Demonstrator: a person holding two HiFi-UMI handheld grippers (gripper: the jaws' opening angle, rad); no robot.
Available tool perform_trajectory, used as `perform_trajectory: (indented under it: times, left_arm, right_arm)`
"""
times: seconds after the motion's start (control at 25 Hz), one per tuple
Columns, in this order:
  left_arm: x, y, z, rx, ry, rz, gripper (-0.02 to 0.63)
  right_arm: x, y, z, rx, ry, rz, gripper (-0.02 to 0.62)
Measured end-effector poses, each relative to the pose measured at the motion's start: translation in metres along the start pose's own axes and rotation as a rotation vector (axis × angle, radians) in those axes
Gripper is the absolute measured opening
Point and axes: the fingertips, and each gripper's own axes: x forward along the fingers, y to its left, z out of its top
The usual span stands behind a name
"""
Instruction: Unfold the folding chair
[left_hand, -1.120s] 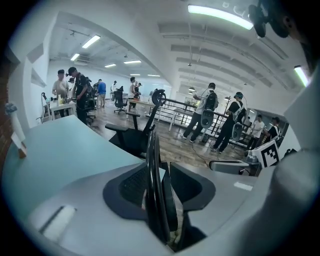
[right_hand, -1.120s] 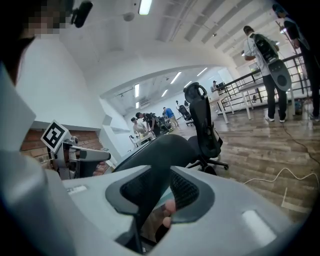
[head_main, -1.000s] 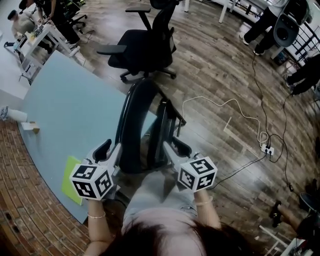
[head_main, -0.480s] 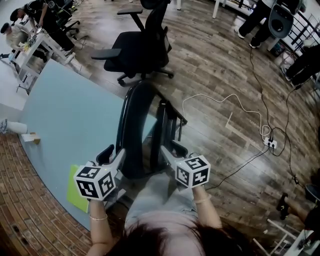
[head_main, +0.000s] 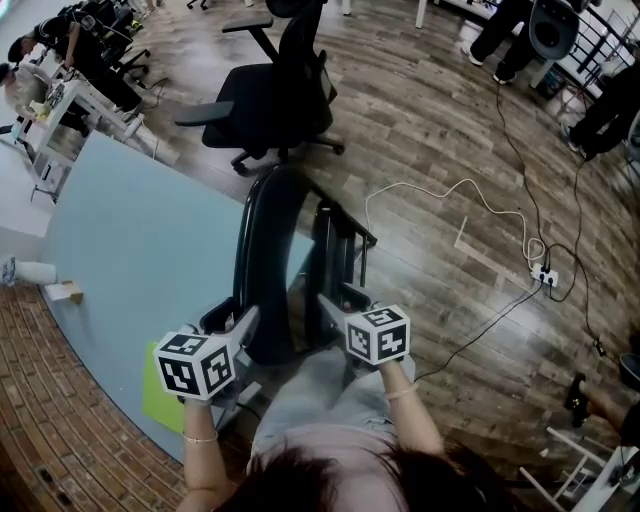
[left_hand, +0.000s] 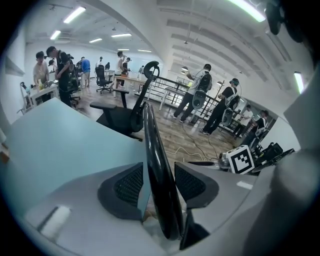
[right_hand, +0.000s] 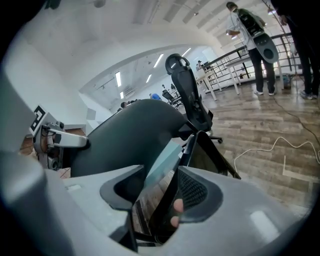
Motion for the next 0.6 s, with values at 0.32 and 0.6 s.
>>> perform_trajectory:
  times: [0.32, 0.6]
  left_arm:
    - [0.017, -0.003, -0.008, 0.026, 0.074, -0.039, 0.201]
    - [0.030, -0.004, -0.013, 0.031, 0.124, -0.066, 0.206]
  right_arm:
    - [0.023, -0.012, -0.021, 0.077, 0.051, 0.007, 0.224]
    - [0.046, -0.021, -0.040, 0.120, 0.115, 0.010, 0.243]
